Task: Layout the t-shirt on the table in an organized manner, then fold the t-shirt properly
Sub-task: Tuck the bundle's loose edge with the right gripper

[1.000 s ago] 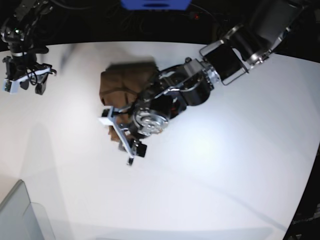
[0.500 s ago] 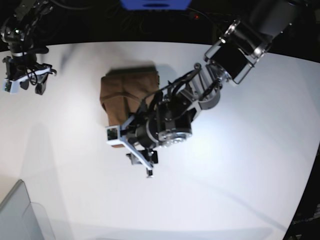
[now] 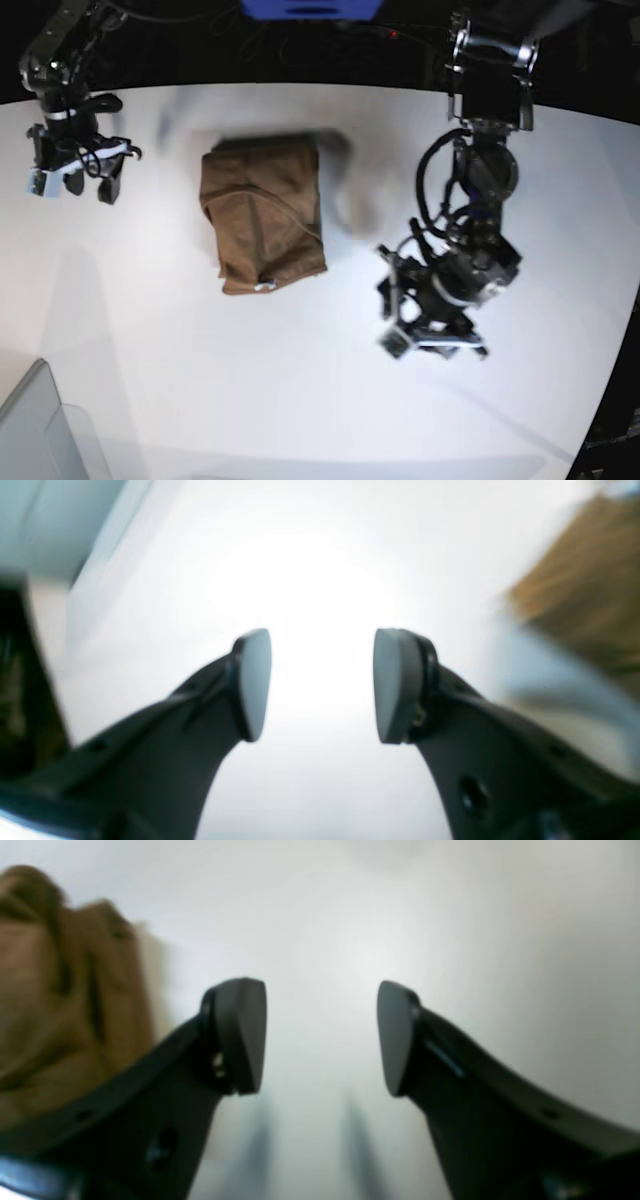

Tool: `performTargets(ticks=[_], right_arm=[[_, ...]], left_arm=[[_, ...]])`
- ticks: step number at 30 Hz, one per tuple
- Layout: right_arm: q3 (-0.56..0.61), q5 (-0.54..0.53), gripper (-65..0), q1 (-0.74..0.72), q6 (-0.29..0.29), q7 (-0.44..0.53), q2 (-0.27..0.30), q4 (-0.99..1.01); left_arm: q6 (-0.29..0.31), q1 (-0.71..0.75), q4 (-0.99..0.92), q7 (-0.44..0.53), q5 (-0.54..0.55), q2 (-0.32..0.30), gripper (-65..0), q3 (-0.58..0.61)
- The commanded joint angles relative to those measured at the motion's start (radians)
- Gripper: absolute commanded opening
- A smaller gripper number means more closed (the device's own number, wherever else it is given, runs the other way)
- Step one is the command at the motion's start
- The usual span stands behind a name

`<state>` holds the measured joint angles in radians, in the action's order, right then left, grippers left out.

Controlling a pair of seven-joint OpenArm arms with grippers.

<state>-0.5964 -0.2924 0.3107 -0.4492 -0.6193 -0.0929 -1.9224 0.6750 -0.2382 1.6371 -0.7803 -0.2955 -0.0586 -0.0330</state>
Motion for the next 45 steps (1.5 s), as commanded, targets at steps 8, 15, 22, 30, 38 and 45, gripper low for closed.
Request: performTargets(ticks=[8,15,22,30,38,45], right_arm=[[0.327,-0.018,-51.8,-0.014,-0.010,0.023,0.008,-0.044],[0.493,-0.015,-65.0,-0.064,-0.010,0.022,0.009,-0.032],[0.560,-0.015,-65.0,-0.193,-0.010,0.022,0.061,0.097],[0.574,-0.015,-65.0,-0.304,-0.010,0.031,0.072,0.286],[0.576,-0.017,-65.0,-0.334,-0.010,0.094,0.106,0.439],[0.574,-0.017,-65.0,-0.290,-0.010,0.098,0.106,0.246]], left_arm=[[-0.005,0.158,0.159,0.019,0.012,-0.030,-33.8,-0.420],[-0.005,0.316,0.206,0.019,0.012,-0.068,-33.8,-0.542],[-0.005,0.422,0.266,0.019,0.012,-0.063,-33.8,-0.585],[-0.005,0.532,0.279,0.025,0.012,-0.063,-33.8,-0.591],[-0.005,0.564,0.279,0.023,0.132,-0.045,-33.8,-0.744],[-0.005,0.564,0.279,0.020,0.195,-0.045,-33.8,-0.833]])
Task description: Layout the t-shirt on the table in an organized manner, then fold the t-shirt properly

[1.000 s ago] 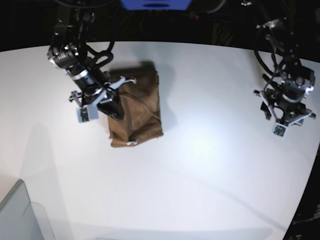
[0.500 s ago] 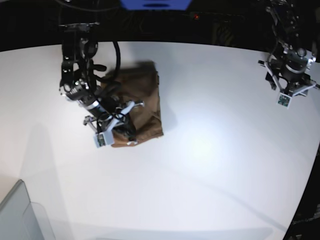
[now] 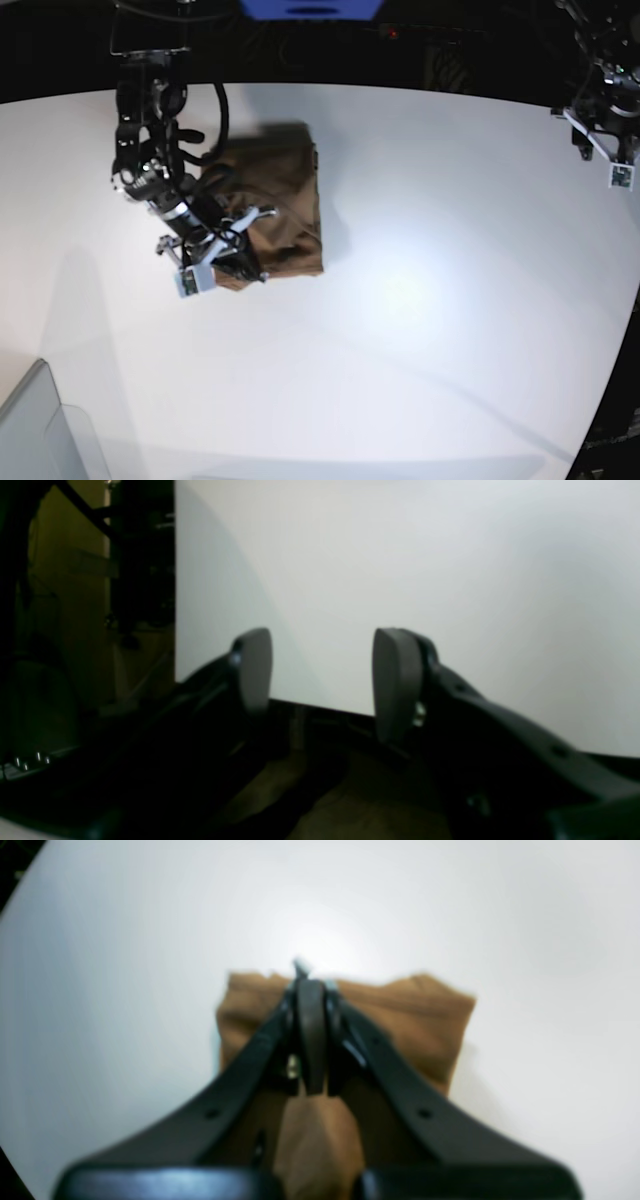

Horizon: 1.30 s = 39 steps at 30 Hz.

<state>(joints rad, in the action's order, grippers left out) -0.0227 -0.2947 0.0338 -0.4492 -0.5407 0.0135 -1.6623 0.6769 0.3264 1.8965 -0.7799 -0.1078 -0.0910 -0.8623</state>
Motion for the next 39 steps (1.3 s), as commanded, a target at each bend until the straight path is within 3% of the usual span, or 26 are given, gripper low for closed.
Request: performTargets(ticks=[1,12,18,25,33,39], right_arm=[[0.004,-0.014,-65.0,-0.012,-0.010,0.020,-0.002,-0.035],[-0.001,-0.014,-65.0,-0.058,-0.010,0.034,-0.001,0.096],[-0.001,-0.014,-65.0,-0.116,-0.010,0.127,0.001,0.242],[-0.001,-0.014,-65.0,-0.179,-0.010,0.143,0.026,0.388],[-0.050,-0.016,-65.0,-0.045,-0.010,0.133,0.029,0.038],[-0.133,-0.016,-65.0,0.137,-0.010,0.133,0.016,-0.167]], left_arm=[[-0.007,0.000,0.019,0.020,0.007,-0.013,-33.8,-0.004],[-0.007,0.058,0.019,0.030,0.007,-0.011,-33.8,-0.005],[-0.007,0.066,0.019,0.029,0.007,-0.008,-33.8,-0.005],[-0.007,0.066,0.019,0.024,0.007,-0.006,-33.8,-0.005],[-0.007,0.064,0.024,0.021,0.010,-0.005,-33.8,-0.005],[-0.007,0.126,0.061,0.020,0.136,-0.003,-33.9,-0.005]])
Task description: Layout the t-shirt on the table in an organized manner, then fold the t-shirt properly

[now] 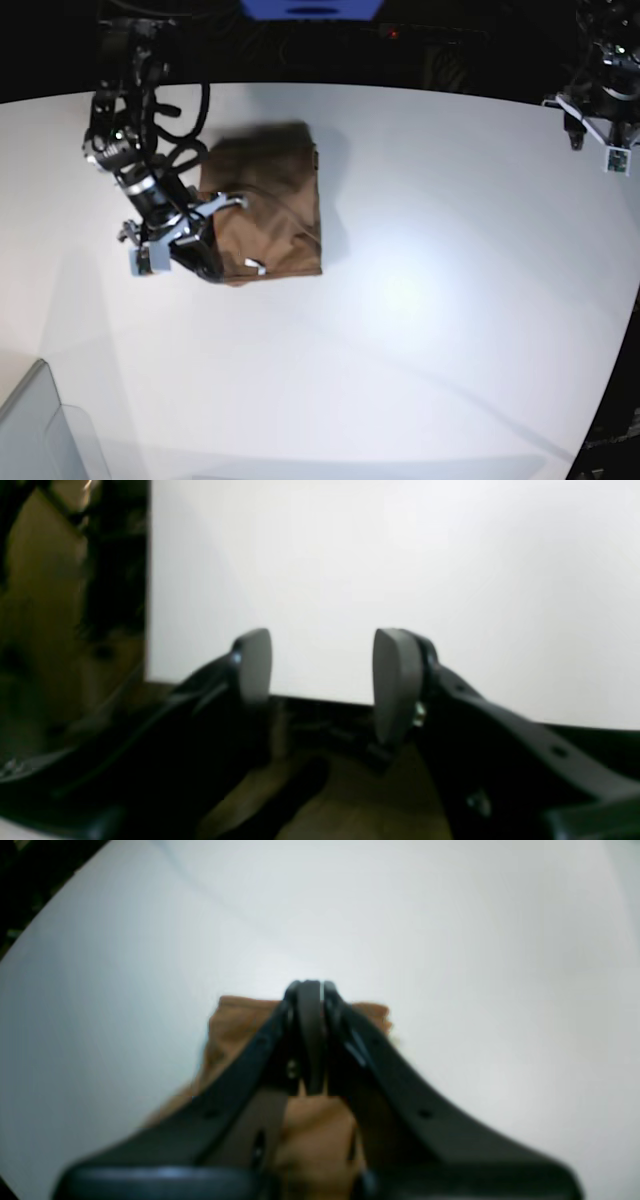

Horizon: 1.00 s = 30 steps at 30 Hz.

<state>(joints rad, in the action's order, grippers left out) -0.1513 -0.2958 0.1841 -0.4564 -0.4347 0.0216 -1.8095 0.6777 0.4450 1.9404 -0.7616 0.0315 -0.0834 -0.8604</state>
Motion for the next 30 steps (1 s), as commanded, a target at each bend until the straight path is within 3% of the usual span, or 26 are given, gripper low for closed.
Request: performTargets(ticks=[1,8,17,21,22,25,30], right_arm=[[-0.026,-0.015,-65.0,0.024,-0.003,0.027,0.007,-0.043],[-0.173,-0.015,-65.0,0.295,-0.002,0.038,-0.010,-0.184],[-0.482,-0.015,-65.0,0.447,-0.003,0.030,-0.108,-0.186],[-0.589,-0.012,-65.0,0.455,-0.003,0.027,-0.144,-0.121],[-0.609,-0.012,-65.0,0.450,-0.003,0.027,-0.147,-0.086],[-0.644,-0.010,-65.0,0.440,-0.003,0.037,-0.139,0.052],[-0.649,-0.010,-65.0,0.394,-0.003,0.038,-0.064,0.302]], left_arm=[[-0.008,0.021,0.020,0.001,0.026,-0.011,-34.0,-0.007],[-0.008,0.134,0.021,0.009,0.147,-0.011,-49.5,-0.007],[-0.008,0.260,0.020,0.012,0.276,0.014,-50.9,-0.006],[-0.008,0.274,0.003,0.007,0.273,0.037,-65.0,-0.006],[-0.008,0.280,-0.009,0.011,0.273,0.038,-65.0,-0.003],[-0.008,0.278,-0.058,0.012,0.273,0.041,-65.0,0.002],[-0.008,0.232,-0.235,0.015,0.273,0.029,-64.8,0.037]])
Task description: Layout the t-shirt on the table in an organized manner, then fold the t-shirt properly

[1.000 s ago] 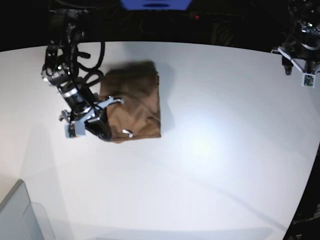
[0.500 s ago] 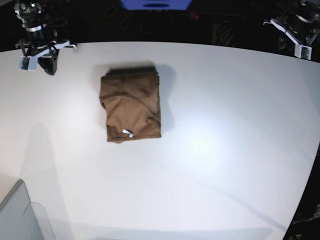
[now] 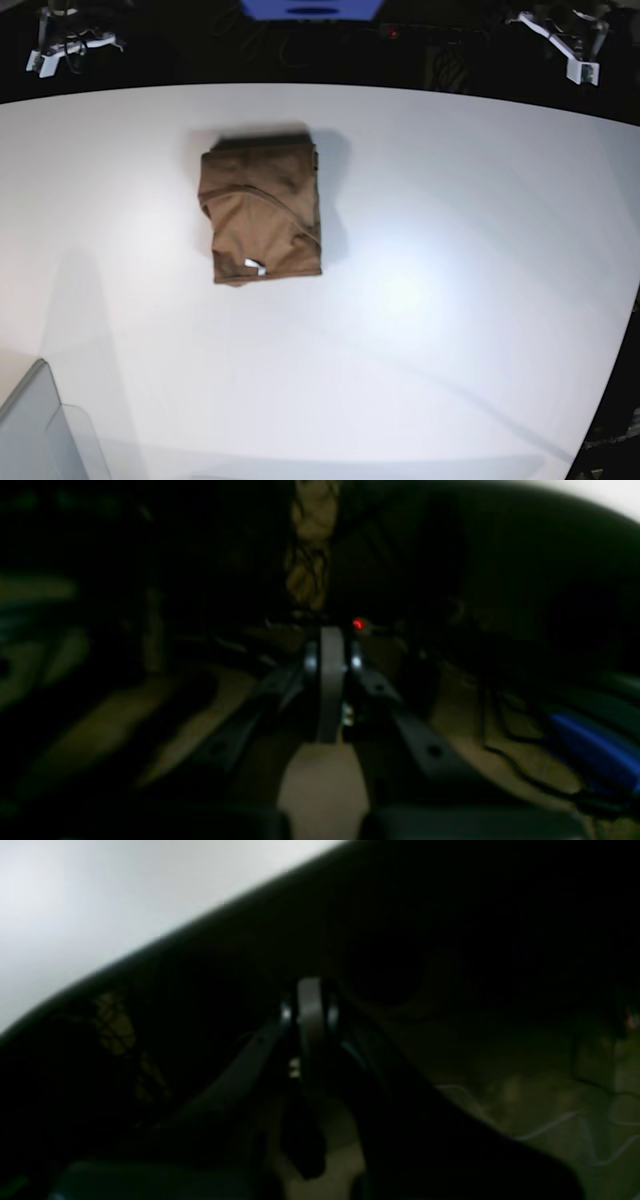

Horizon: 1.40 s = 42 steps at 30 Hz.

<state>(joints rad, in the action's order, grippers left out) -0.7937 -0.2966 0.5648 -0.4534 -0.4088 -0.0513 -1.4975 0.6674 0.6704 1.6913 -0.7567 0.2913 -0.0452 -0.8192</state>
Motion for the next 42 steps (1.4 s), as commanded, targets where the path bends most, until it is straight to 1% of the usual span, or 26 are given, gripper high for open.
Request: performTargets(ticks=[1,4,6,8,10,12,16,19,21,23,24,25,26,27,29,30,31,32,33,34,35,36,37,38,40,42], right_arm=[[-0.003,-0.010,-65.0,-0.001,-0.006,0.012,0.026,0.034],[-0.002,-0.010,-65.0,-0.041,-0.008,0.021,0.067,0.174],[0.013,-0.010,-65.0,-0.062,-0.008,0.069,0.095,0.278],[0.072,-0.010,-65.0,-0.078,-0.008,0.133,0.130,0.389],[0.135,-0.010,-65.0,-0.088,-0.008,0.215,0.163,0.501],[0.193,-0.008,-65.0,-0.118,-0.008,0.294,0.175,0.604],[0.296,-0.008,-65.0,-0.180,-0.006,0.482,0.209,0.845],[0.368,-0.008,-65.0,-0.245,-0.005,0.606,0.229,1.036],[0.422,-0.008,-65.0,-0.299,-0.002,0.692,0.233,1.151],[0.468,-0.008,-65.0,-0.332,0.000,0.767,0.233,1.237],[0.497,-0.008,-65.0,-0.346,0.000,0.802,0.230,1.274],[0.535,-0.008,-65.0,-0.361,0.002,0.836,0.229,1.306],[0.569,-0.008,-65.0,-0.372,0.015,0.862,0.227,1.328],[0.616,-0.008,-65.0,-0.383,0.061,0.882,0.215,1.343],[0.698,-0.008,-65.0,-0.388,0.189,0.908,0.201,1.348],[0.741,-0.008,-65.0,-0.389,0.267,0.911,0.196,1.348],[0.788,-0.008,-65.0,-0.391,0.364,0.913,0.193,1.348],[0.828,-0.008,-65.0,-0.391,0.448,0.911,0.192,1.348],[0.871,-0.008,-65.0,-0.391,0.549,0.910,0.184,1.348],[0.913,-0.008,-65.0,-0.392,0.628,0.910,0.173,1.348],[0.949,-0.008,-65.0,-0.394,0.695,0.908,0.166,1.348],[0.989,-0.008,-65.0,-0.403,0.747,0.904,0.159,1.349],[1.028,-0.008,-65.0,-0.412,0.776,0.901,0.158,1.352],[1.063,-0.008,-65.0,-0.415,0.786,0.896,0.156,1.352],[1.114,-0.008,-65.0,-0.423,0.787,0.874,0.144,1.352],[1.126,-0.008,-65.0,-0.427,0.789,0.851,0.141,1.352]], left_arm=[[0.002,-0.002,-0.029,0.021,0.013,-0.020,-64.8,0.002],[0.002,-0.021,-0.171,0.119,0.012,-0.034,-64.8,0.050],[0.002,-0.024,-0.270,0.207,-0.014,-0.048,-64.8,0.088],[0.002,-0.061,-0.383,0.300,-0.080,-0.063,-64.8,0.143],[0.002,-0.108,-0.534,0.378,-0.148,-0.066,-64.8,0.179],[0.002,-0.169,-0.676,0.451,-0.208,-0.081,-64.8,0.189],[0.002,-0.295,-0.991,0.601,-0.280,-0.115,-64.8,0.220],[-0.001,-0.378,-1.207,0.739,-0.323,-0.140,-64.8,0.309],[-0.013,-0.447,-1.354,0.845,-0.350,-0.146,-64.8,0.372],[-0.016,-0.498,-1.462,0.919,-0.366,-0.144,-64.8,0.407],[-0.024,-0.524,-1.513,0.946,-0.370,-0.144,-64.8,0.418],[-0.051,-0.550,-1.551,0.960,-0.372,-0.141,-64.8,0.432],[-0.084,-0.568,-1.572,0.966,-0.372,-0.138,-64.8,0.441],[-0.133,-0.585,-1.582,0.963,-0.372,-0.137,-64.8,0.455],[-0.231,-0.602,-1.582,0.961,-0.372,-0.126,-64.8,0.482],[-0.282,-0.607,-1.582,0.961,-0.372,-0.112,-64.8,0.496],[-0.352,-0.607,-1.582,0.961,-0.372,-0.104,-64.8,0.512],[-0.400,-0.608,-1.582,0.961,-0.372,-0.100,-64.8,0.527],[-0.443,-0.618,-1.582,0.963,-0.370,-0.097,-64.8,0.550],[-0.469,-0.628,-1.582,0.963,-0.367,-0.094,-64.8,0.567],[-0.475,-0.634,-1.582,0.963,-0.366,-0.094,-64.8,0.574],[-0.475,-0.641,-1.582,0.963,-0.364,-0.094,-64.8,0.581],[-0.475,-0.650,-1.586,0.963,-0.364,-0.092,-64.8,0.584],[-0.475,-0.659,-1.591,0.963,-0.369,-0.091,-64.8,0.587],[-0.475,-0.668,-1.591,0.963,-0.373,-0.072,-64.8,0.588],[-0.475,-0.668,-1.591,0.963,-0.373,-0.066,-64.8,0.590]])
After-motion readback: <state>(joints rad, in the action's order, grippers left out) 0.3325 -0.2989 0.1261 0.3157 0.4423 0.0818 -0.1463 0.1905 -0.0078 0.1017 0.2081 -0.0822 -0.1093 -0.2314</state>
